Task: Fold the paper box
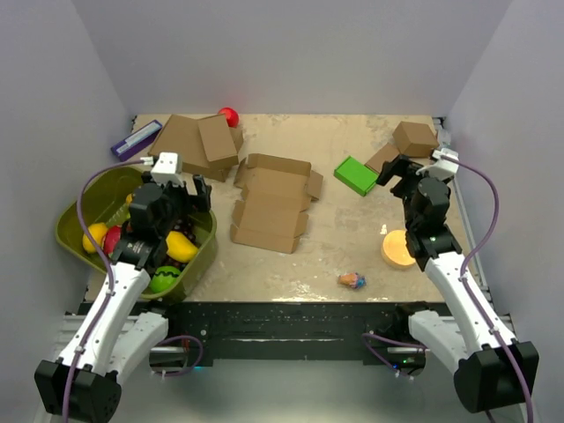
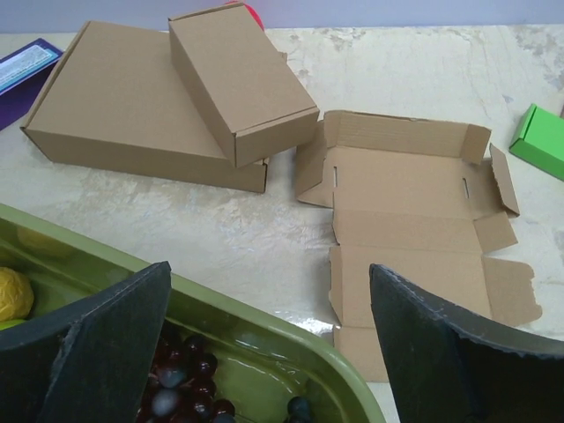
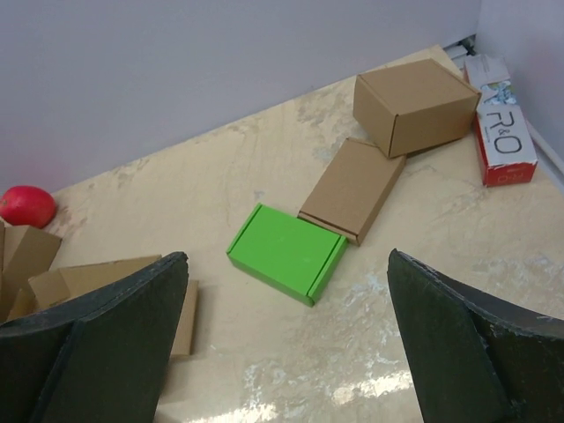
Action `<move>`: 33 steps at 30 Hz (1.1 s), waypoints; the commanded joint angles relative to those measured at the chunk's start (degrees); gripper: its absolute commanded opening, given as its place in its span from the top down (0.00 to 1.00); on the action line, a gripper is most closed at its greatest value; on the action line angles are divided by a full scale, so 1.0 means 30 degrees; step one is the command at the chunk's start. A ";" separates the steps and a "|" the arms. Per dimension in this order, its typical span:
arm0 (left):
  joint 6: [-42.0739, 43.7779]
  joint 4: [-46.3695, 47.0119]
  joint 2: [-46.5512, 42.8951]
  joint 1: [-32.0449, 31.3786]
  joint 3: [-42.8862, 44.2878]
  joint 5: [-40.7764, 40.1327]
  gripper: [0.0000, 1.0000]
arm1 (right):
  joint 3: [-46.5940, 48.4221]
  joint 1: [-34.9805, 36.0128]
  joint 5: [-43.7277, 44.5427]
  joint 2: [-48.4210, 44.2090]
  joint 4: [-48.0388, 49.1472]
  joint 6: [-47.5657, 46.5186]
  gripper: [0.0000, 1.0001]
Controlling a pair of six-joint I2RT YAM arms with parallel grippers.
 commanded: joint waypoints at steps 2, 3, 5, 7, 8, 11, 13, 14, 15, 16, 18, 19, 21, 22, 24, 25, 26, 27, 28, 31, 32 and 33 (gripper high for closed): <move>-0.1753 0.0204 0.0995 0.0130 0.3540 -0.1675 0.01 | 0.1792 0.0035 -0.2553 0.0903 -0.1877 0.2200 0.04; -0.2162 0.0087 0.1319 0.0130 0.4154 -0.1647 0.00 | 0.2084 0.0064 -0.3201 0.1052 -0.1879 0.2468 0.07; -0.2458 -0.0032 0.2399 0.0129 0.5913 -0.1153 0.00 | 0.2203 0.0646 -0.4054 0.1491 -0.1587 0.3023 0.17; -0.1904 -0.0147 0.3281 0.0100 0.7461 -0.0129 0.01 | 0.2758 0.1671 -0.3359 0.2369 -0.1644 0.2999 0.20; -0.1641 -0.0265 0.4039 0.0100 0.7819 0.0892 0.00 | 0.3050 0.3271 -0.2020 0.2778 -0.1790 0.2418 0.20; -0.0909 0.0754 0.4544 0.0100 0.7095 0.2564 0.02 | 0.5911 0.5797 -0.0281 0.5323 -0.4062 0.1391 0.19; -0.0349 0.2216 0.4487 0.0275 0.5256 0.3039 0.04 | 0.7062 0.6332 -0.0248 0.7484 -0.4950 0.1211 0.19; -0.0436 0.2166 0.4515 0.0276 0.4897 0.2954 0.04 | 0.7879 0.6682 -0.0307 0.8137 -0.5419 0.1182 0.19; -0.0292 0.2108 0.4516 0.0276 0.4632 0.2953 0.04 | 0.8148 0.6860 -0.0336 0.8723 -0.5453 0.1211 0.18; -0.0233 0.2136 0.4516 0.0247 0.4223 0.3127 0.04 | 0.8325 0.6978 -0.0365 0.9889 -0.5511 0.1501 0.18; -0.0115 0.2224 0.4545 0.0247 0.4044 0.3129 0.04 | 0.8940 0.7096 -0.0627 1.0979 -0.5716 0.1824 0.18; -0.0115 0.2224 0.4603 0.0247 0.3985 0.3100 0.04 | 0.9203 0.7125 -0.0803 1.2029 -0.5920 0.2145 0.18; -0.0173 0.2224 0.4779 0.0247 0.3956 0.3216 0.04 | 1.0053 0.7271 -0.0573 1.3265 -0.6681 0.2265 0.18; -0.0173 0.2224 0.4953 0.0247 0.3897 0.3420 0.04 | 1.0345 0.7330 0.0067 1.3763 -0.7003 0.2295 0.18; -0.0144 0.2224 0.5130 0.0247 0.3897 0.3451 0.04 | 1.1458 0.7447 0.1036 1.5317 -0.8057 0.2470 0.18; -0.0115 0.2195 0.5305 0.0247 0.3984 0.3335 0.04 | 1.1810 0.7506 0.1389 1.5814 -0.8293 0.2558 0.17; -0.0086 0.2137 0.5336 0.0247 0.4043 0.3305 0.04 | 1.2393 0.7651 0.1972 1.6515 -0.8643 0.2558 0.16; -0.0086 0.2078 0.5336 0.0247 0.4014 0.3276 0.04 | 1.2660 0.7711 0.2181 1.6841 -0.8762 0.2588 0.16; -0.0115 0.2078 0.5307 0.0247 0.4014 0.3246 0.04 | 1.2895 0.7827 0.2473 1.7106 -0.8851 0.2704 0.15; -0.0290 0.2195 0.5394 0.0247 0.3926 0.3391 0.05 | 1.3744 0.8383 0.3617 1.8248 -0.9173 0.2851 0.14; -0.0407 0.2195 0.5424 0.0247 0.3926 0.3479 0.05 | 1.4356 0.8443 0.3822 1.8657 -0.9609 0.2851 0.14; -0.0466 0.2195 0.5511 0.0247 0.3926 0.3654 0.05 | 1.4739 0.8531 0.4433 1.9415 -0.9903 0.2880 0.14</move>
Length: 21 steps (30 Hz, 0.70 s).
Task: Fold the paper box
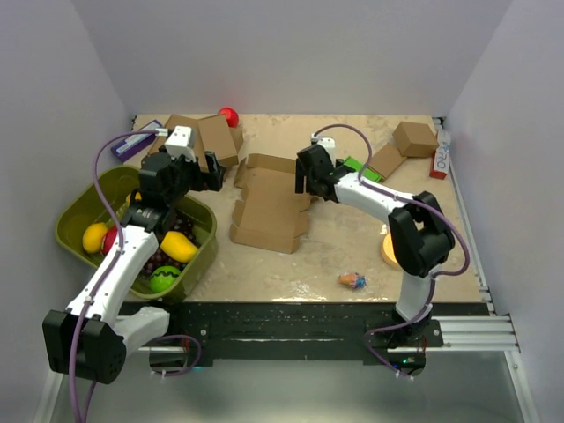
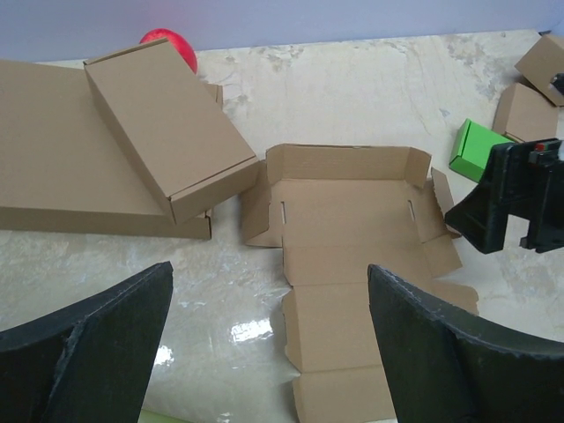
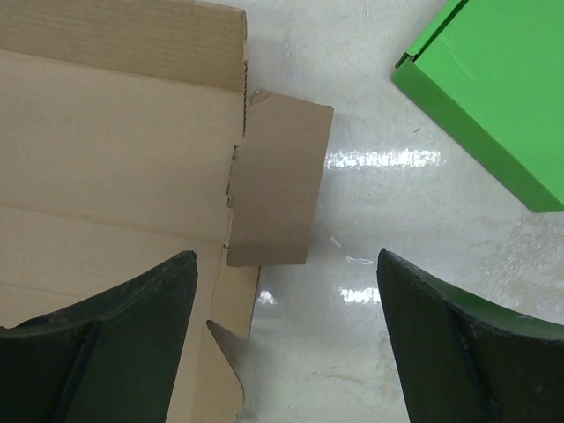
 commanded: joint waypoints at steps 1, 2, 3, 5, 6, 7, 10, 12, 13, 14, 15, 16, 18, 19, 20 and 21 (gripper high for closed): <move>-0.0007 0.0978 0.0186 0.0138 0.0225 0.1010 0.05 | 0.2472 0.0554 0.2703 0.1359 -0.1380 0.0476 0.14; -0.0124 0.0949 0.0215 0.0138 0.0225 0.1129 0.05 | 0.3346 0.0699 0.3113 0.1770 -0.2109 0.0448 0.14; -0.0154 0.0949 0.0215 0.0138 0.0225 0.1246 0.05 | 0.3819 0.0787 0.3842 0.2557 -0.2522 0.0448 0.14; -0.0213 0.0978 0.0186 0.0138 0.0225 0.1277 0.05 | 0.5017 0.1080 0.4666 0.3207 -0.3604 0.0360 0.14; -0.0213 0.0949 0.0186 0.0138 0.0254 0.1277 0.05 | 0.5402 0.1168 0.5279 0.3616 -0.3958 0.0360 0.15; -0.0242 0.0920 0.0157 0.0138 0.0226 0.1277 0.05 | 0.5783 0.1285 0.5546 0.4287 -0.4339 0.0331 0.16; -0.0272 0.0920 0.0041 0.0138 0.0255 0.1364 0.05 | 0.7073 0.1286 0.6860 0.5635 -0.5922 0.0564 0.21; -0.0301 0.0891 0.0010 0.0108 0.0254 0.1335 0.05 | 0.7427 0.1316 0.7480 0.5991 -0.6334 0.0623 0.27; -0.0301 0.0890 -0.0048 0.0108 0.0226 0.1335 0.05 | 0.7514 0.1316 0.7743 0.6167 -0.6306 0.0478 0.30; -0.0330 0.0890 -0.0048 0.0108 0.0225 0.1393 0.05 | 0.7660 0.1345 0.7804 0.6401 -0.6306 0.0419 0.33; -0.0359 0.0890 -0.0077 0.0108 0.0225 0.1423 0.05 | 0.7778 0.1345 0.7891 0.6548 -0.6422 0.0418 0.37; -0.0359 0.0890 -0.0135 0.0108 0.0283 0.1510 0.05 | 0.7895 0.1345 0.8037 0.6636 -0.6510 0.0418 0.39; -0.0418 0.0832 -0.0165 0.0108 0.0284 0.1599 0.05 | 0.8188 0.1374 0.8564 0.6929 -0.6802 0.0389 0.45; -0.0418 0.0861 -0.0136 0.0108 0.0313 0.1657 0.05 | 0.8276 0.1374 0.8711 0.7017 -0.6949 0.0418 0.48; -0.0476 0.0832 -0.0107 0.0108 0.0313 0.1716 0.05 | 0.8509 0.1374 0.8974 0.7105 -0.7385 0.0447 0.51; -0.0477 0.0745 -0.0107 0.0108 0.0371 0.1774 0.05 | 0.8569 0.1374 0.9005 0.7222 -0.7622 0.0564 0.60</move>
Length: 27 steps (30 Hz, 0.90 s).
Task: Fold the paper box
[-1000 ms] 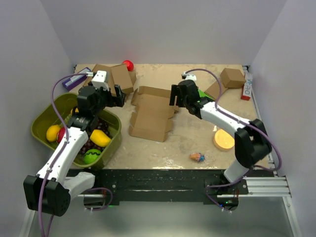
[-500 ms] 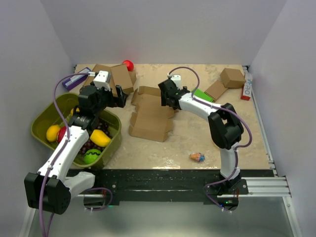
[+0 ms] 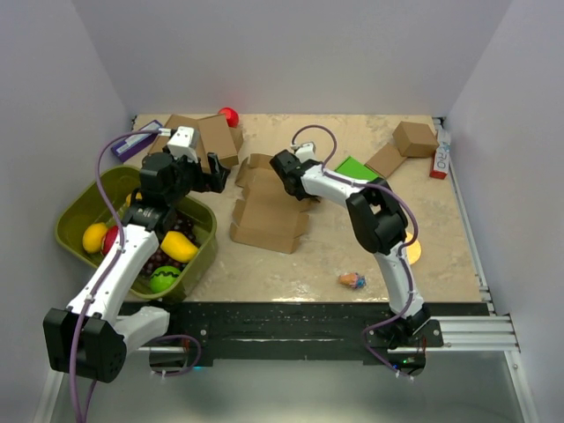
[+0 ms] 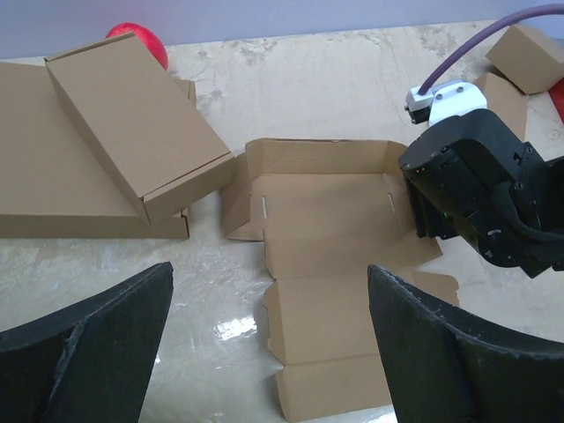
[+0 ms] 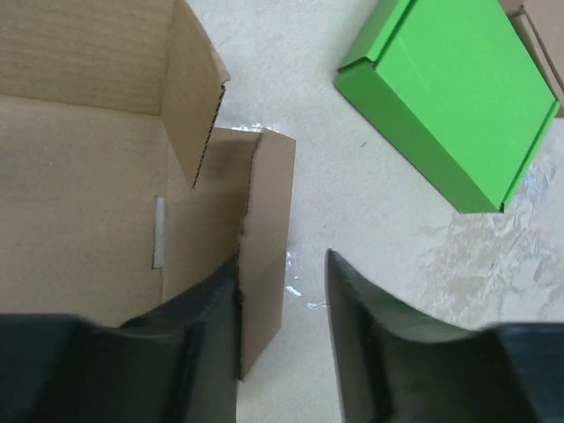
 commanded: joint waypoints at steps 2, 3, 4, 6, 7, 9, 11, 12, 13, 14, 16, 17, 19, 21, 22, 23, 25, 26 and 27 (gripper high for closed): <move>-0.0280 0.0708 -0.0208 0.0108 0.0372 0.0748 0.05 | 0.1103 0.0092 0.1975 -0.0230 -0.1366 0.0536 0.70; -0.0280 0.0708 -0.0208 0.0108 0.0372 0.0719 0.05 | 0.0985 0.0092 0.1888 -0.0520 -0.1337 0.0623 0.82; -0.0280 0.0679 -0.0208 0.0108 0.0372 0.0719 0.05 | 0.0810 0.0092 0.1742 -0.0726 -0.1221 0.0653 0.88; -0.0251 0.0650 -0.0267 0.0108 0.0372 0.0661 0.05 | 0.0254 0.0092 0.0984 -0.1630 -0.0636 0.0595 1.00; -0.0193 0.0678 -0.0267 0.0108 0.0343 0.0660 0.05 | -0.0126 0.0092 0.0689 -0.2014 -0.0286 0.0537 1.00; -0.0134 0.0649 -0.0238 0.0108 0.0314 0.0689 0.05 | -0.0537 0.0092 -0.0245 -0.3502 0.0126 0.0333 1.00; -0.0076 0.0678 -0.0209 0.0108 0.0313 0.0865 0.05 | -0.1415 0.0121 -0.1096 -0.4823 0.1003 0.0157 1.00; -0.0046 0.0736 -0.0179 0.0108 0.0284 0.0982 0.04 | -0.1766 0.0092 -0.1855 -0.5468 0.1355 -0.0048 1.00; -0.0046 0.0766 -0.0121 0.0108 0.0284 0.1273 0.04 | -0.2524 0.0092 -0.2240 -0.7041 0.2026 -0.0079 1.00; -0.0046 0.0853 -0.0063 0.0079 0.0284 0.1450 0.04 | -0.2909 0.0063 -0.2621 -0.7753 0.2322 -0.0166 1.00; -0.0016 0.0942 0.0113 0.0050 0.0284 0.1743 0.04 | -0.4135 0.0004 -0.3731 -1.0118 0.3315 -0.0430 1.00; 0.0042 0.0942 0.0201 -0.0066 0.0313 0.1773 0.05 | -0.4549 -0.0025 -0.4144 -1.0974 0.3640 -0.0547 1.00; 0.0129 0.0942 0.0435 -0.0242 0.0459 0.2239 0.05 | -0.5717 -0.0171 -0.5400 -1.2440 0.4633 -0.0928 1.00; 0.0101 0.1731 0.0610 -0.0448 0.0810 0.3086 0.05 | -0.6425 -0.0317 -0.6224 -1.4492 0.5165 -0.1364 1.00; 0.0043 0.1878 0.0641 -0.0506 0.0985 0.3382 0.04 | -0.6979 -0.0318 -0.6576 -1.5194 0.5660 -0.1542 1.00; -0.0045 0.2053 0.0728 -0.0507 0.1422 0.3675 0.04 | -0.7217 -0.0347 -0.7073 -1.6245 0.5752 -0.1631 1.00; -0.0482 0.2259 0.0992 -0.0507 0.2039 0.4671 0.05 | -0.7481 -0.0406 -0.7486 -1.7218 0.5782 -0.1982 1.00; -0.0688 0.2463 0.1080 -0.0507 0.2651 0.5051 0.04 | -0.7570 -0.0406 -0.7952 -1.8151 0.5869 -0.2070 1.00; -0.0980 0.2697 0.1255 -0.0507 0.2947 0.5809 0.04 | -0.7658 -0.0435 -0.8218 -1.8566 0.5899 -0.2187 1.00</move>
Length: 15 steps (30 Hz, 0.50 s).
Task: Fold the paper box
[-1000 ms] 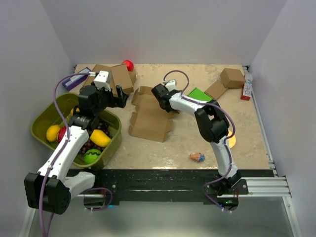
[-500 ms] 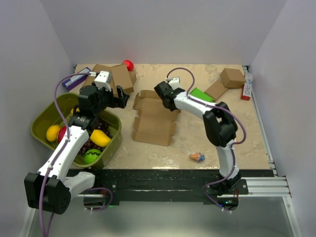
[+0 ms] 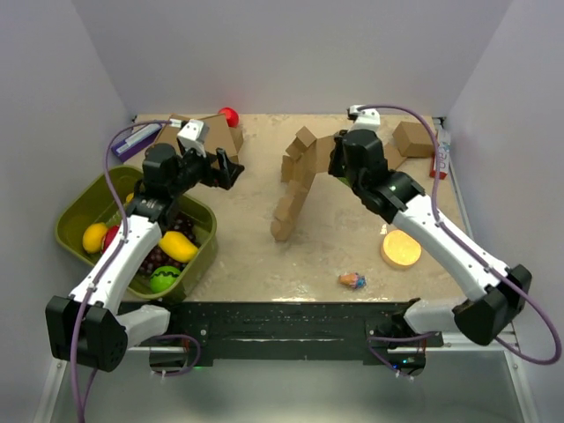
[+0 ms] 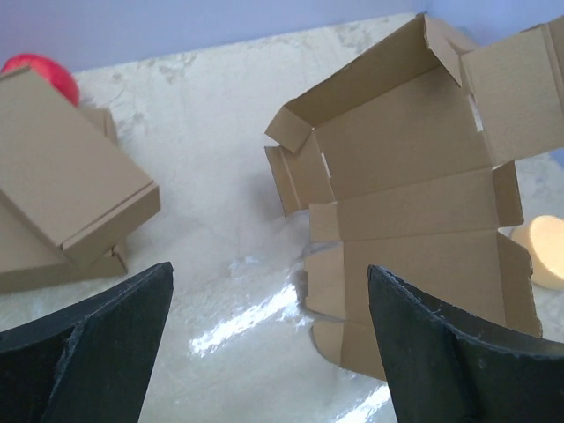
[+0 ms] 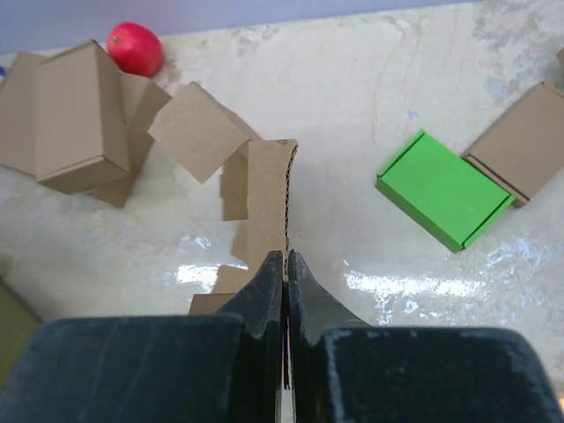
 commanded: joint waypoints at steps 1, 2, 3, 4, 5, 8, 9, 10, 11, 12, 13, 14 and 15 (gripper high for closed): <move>-0.1585 0.2268 0.0287 -0.0055 0.2432 0.3112 0.04 | -0.0708 -0.0129 -0.2376 -0.2059 0.1316 -0.1022 1.00; -0.1939 0.3171 0.0346 -0.0084 0.2782 0.3609 0.04 | -0.0738 -0.0158 -0.2785 -0.2527 0.1463 -0.1139 1.00; -0.2262 0.3673 0.0404 -0.0055 0.2843 0.4542 0.04 | -0.0796 -0.0159 -0.3688 -0.3199 0.1638 -0.1314 1.00; -0.2816 0.4229 0.0463 -0.0055 0.2873 0.5015 0.04 | -0.0739 -0.0130 -0.4103 -0.3554 0.1843 -0.1345 1.00; -0.2996 0.4959 0.0521 -0.0055 0.2844 0.5426 0.03 | -0.0709 -0.0158 -0.4630 -0.3818 0.1903 -0.1432 1.00; -0.3261 0.5928 0.0581 -0.0055 0.2204 0.6833 0.02 | -0.0300 -0.0159 -0.6154 -0.4639 0.1845 -0.1404 1.00; -0.3377 0.6282 0.0581 -0.0055 0.1939 0.7562 0.02 | -0.0212 -0.0188 -0.6564 -0.4902 0.1903 -0.1375 1.00; -0.3698 0.6662 0.0581 0.0090 0.1675 0.7888 0.02 | -0.0182 -0.0159 -0.7265 -0.5398 0.2078 -0.1317 1.00; -0.4020 0.7507 0.0610 0.0236 0.1237 0.8326 0.01 | -0.0123 -0.0188 -0.7504 -0.5693 0.2108 -0.1200 1.00; -0.4458 0.8038 0.0668 0.0412 0.1059 0.9346 0.01 | -0.0065 -0.0188 -0.7854 -0.5928 0.2167 -0.0996 1.00; -0.5449 0.8623 0.0669 0.0791 0.0854 0.9791 0.01 | 0.0110 -0.0188 -0.8351 -0.6394 0.2312 -0.0907 1.00; -0.5894 0.9905 0.0640 0.0939 0.0417 1.0202 0.01 | 0.0170 -0.0188 -0.8559 -0.6631 0.2343 -0.0761 1.00; -0.6333 1.0527 0.0610 0.1086 0.0180 1.0844 0.00 | 0.0257 -0.0188 -0.8706 -0.6749 0.2372 -0.0498 1.00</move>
